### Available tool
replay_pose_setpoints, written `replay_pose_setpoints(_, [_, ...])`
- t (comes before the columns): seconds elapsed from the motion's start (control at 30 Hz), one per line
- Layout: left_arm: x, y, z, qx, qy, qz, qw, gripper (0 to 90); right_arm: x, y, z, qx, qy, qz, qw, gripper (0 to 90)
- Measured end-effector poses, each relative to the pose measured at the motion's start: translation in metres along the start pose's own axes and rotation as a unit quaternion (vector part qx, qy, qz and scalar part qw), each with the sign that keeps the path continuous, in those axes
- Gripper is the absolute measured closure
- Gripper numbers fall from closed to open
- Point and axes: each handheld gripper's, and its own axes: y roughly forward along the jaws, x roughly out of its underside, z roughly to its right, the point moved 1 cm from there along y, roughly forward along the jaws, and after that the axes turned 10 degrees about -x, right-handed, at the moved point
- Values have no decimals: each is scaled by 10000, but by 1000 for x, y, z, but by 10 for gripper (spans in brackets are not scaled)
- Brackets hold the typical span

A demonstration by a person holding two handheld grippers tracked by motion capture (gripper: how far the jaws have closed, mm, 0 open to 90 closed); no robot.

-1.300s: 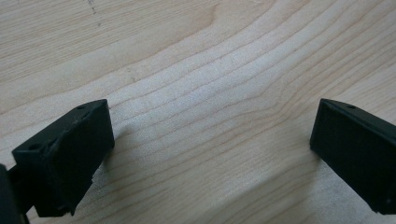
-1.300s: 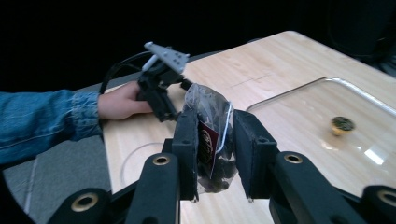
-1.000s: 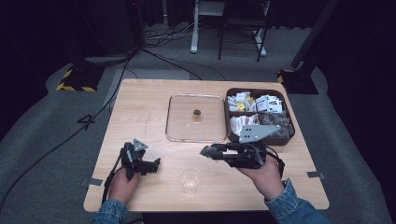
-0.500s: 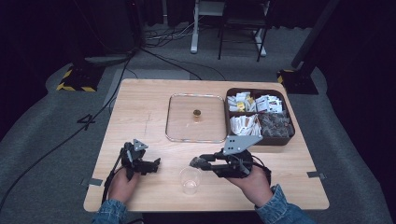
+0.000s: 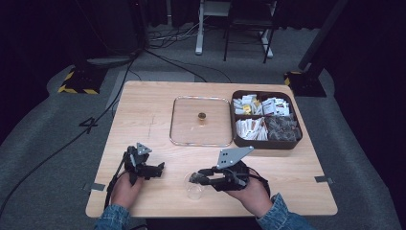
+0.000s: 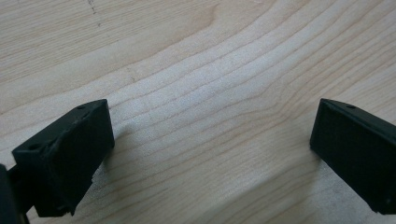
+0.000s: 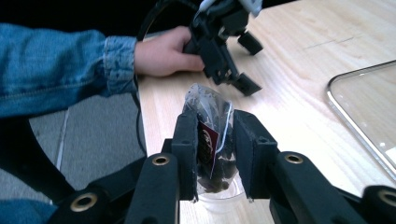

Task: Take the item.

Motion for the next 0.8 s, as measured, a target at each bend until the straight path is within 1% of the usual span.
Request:
replay_pose_setpoints(0.13, [0, 0, 0, 1, -1, -2, 10000, 1, 2, 7, 0, 18, -16, -173, 9998, 714])
replay_pose_setpoints(0.27, [0, 0, 0, 1, -2, -2, 10000, 1, 4, 10, 3, 56, 29, -246, 9997, 714])
replay_pose_setpoints(0.33, [0, 0, 0, 1, -1, -2, 10000, 0, 5, 12, 5, 73, 52, -274, 9996, 713])
replay_pose_setpoints(0.4, [0, 0, 0, 1, 0, -3, 10000, 0, 7, 14, 5, 108, 18, -313, 9995, 712])
replay_pose_setpoints(0.53, [0, 0, 0, 1, -2, -1, 10000, 0, 8, 19, 6, 93, 43, -336, 9994, 711])
replay_pose_setpoints(0.7, [0, 0, 0, 8, 4, -12, 10000, 0, 9, 24, 5, 144, -20, -409, 9991, 711])
replay_pose_setpoints(0.8, [0, 0, 0, 9, 3, -12, 10000, 0, 9, 26, 6, 151, -10, -426, 9990, 711])
